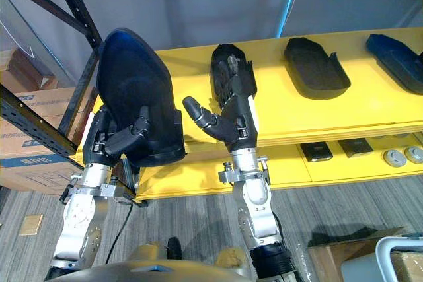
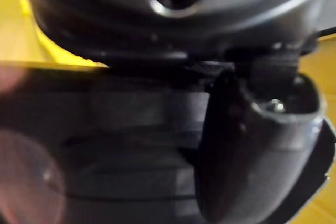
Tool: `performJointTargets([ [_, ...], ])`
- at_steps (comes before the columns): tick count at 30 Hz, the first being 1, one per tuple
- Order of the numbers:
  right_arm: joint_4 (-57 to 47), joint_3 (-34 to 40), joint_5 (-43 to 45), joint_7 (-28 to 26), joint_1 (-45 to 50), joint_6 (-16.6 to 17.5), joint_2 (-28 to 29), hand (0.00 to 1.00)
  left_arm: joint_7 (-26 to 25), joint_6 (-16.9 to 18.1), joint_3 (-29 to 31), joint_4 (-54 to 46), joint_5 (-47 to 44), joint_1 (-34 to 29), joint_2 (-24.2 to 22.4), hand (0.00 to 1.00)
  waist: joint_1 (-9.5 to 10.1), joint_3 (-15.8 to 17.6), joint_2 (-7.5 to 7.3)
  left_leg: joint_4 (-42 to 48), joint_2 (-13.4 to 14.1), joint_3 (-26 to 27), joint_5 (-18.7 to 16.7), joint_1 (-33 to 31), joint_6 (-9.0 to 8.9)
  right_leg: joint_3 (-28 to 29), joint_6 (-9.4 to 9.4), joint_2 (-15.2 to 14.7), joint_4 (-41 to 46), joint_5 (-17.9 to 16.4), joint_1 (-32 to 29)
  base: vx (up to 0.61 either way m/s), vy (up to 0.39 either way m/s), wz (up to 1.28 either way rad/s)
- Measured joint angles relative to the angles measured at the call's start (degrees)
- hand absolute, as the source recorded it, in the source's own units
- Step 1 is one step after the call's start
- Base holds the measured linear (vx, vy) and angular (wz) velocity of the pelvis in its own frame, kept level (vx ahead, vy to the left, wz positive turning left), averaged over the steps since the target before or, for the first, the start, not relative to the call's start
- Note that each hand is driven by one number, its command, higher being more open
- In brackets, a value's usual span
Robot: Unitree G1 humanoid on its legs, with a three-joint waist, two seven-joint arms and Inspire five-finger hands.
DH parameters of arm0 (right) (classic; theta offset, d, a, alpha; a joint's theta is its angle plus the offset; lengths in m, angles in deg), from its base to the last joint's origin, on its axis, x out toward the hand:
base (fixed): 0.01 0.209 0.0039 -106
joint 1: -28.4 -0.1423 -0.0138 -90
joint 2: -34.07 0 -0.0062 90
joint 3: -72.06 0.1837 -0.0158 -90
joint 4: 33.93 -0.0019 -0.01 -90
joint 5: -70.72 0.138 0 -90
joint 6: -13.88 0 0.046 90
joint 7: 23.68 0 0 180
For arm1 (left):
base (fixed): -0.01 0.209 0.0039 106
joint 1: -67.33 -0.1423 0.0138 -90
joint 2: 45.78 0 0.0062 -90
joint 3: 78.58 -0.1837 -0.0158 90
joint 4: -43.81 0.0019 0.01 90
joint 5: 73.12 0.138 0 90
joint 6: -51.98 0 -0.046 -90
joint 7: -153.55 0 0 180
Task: Walk over and take three plastic housings, then place them on the shelf
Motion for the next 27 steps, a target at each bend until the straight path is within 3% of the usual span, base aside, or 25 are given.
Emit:
performJointTargets([
  [1, 0.0, -0.9, 0.0, -0.6, -0.7, 0.0, 0.2, 1.00, 0.1, -1.2, 1.5, 0.0, 1.3, 0.2, 1.6, 0.00, 0.12, -0.1, -0.17, -1.3, -0.1, 0.9, 0.1, 1.3, 0.33, -0.1, -0.14, 0.0, -2.0, 1.7, 0.8, 0.01, 0.090, -0.30],
  [6, 0.0, -4.0, -0.1, -1.7, -0.9, 0.0, 1.0, 1.00, 0.5, -4.2, 5.9, -1.9, 2.7, 0.2, 4.0, 0.00, -0.14, -1.7, -2.10, -5.0, -0.1, 2.2, 1.2, 2.8, 0.37, -2.0, -0.34, 0.0, -6.5, 3.5, 2.3, 0.00, 0.025, -0.17],
  [9, 0.0, -3.8, -0.1, -1.6, -0.7, -0.1, 0.4, 1.00, 0.5, -5.8, 6.2, -5.1, 2.7, 0.2, 3.7, 0.00, -0.19, -1.8, -2.22, -9.7, -0.7, 1.0, 4.6, 2.6, 0.07, -3.8, -0.49, 0.4, -8.2, 4.7, 1.4, -0.03, -0.044, 0.24],
  [12, 0.8, -2.4, -0.2, -1.2, -0.8, -1.4, -0.4, 1.00, -1.4, -7.2, 7.2, -5.7, 2.4, 0.2, 2.4, 0.00, -0.18, -1.9, -1.70, -15.5, -0.4, 0.1, 8.9, 2.6, -0.51, -5.1, -0.92, 1.5, -10.2, 6.4, 0.3, -0.03, -0.053, 0.19],
  [19, 0.8, 3.2, 0.9, -2.6, -0.6, -6.2, -2.8, 1.00, -7.4, -8.7, 15.3, 1.7, -0.2, 3.5, 2.3, 0.00, -1.80, -1.7, -1.11, -19.3, 0.7, 0.9, 11.3, 5.6, -1.40, -4.6, -1.28, 2.8, -11.1, 7.3, 1.1, -0.02, -0.024, -0.09],
  [23, -2.4, 4.5, 0.1, -2.3, 2.3, -8.1, -4.0, 1.00, -11.9, -8.7, 23.0, 11.5, -4.8, 11.0, 6.8, 0.00, -3.17, -1.4, 0.07, -19.9, 1.3, 2.8, 11.1, 5.6, -2.00, -2.8, -1.73, 3.5, -10.9, 7.0, -0.5, -0.07, 0.013, -0.25],
  [27, -5.1, 7.5, -0.1, -2.4, 7.7, -8.8, -5.0, 1.00, -11.8, -8.6, 26.6, 18.0, -10.9, 14.5, 12.1, 0.00, -4.36, -1.1, 1.24, -20.0, 1.3, 4.9, 10.8, 5.7, -2.42, -0.9, -1.44, 3.5, -10.7, 7.3, -1.6, 0.01, 0.031, -0.27],
])
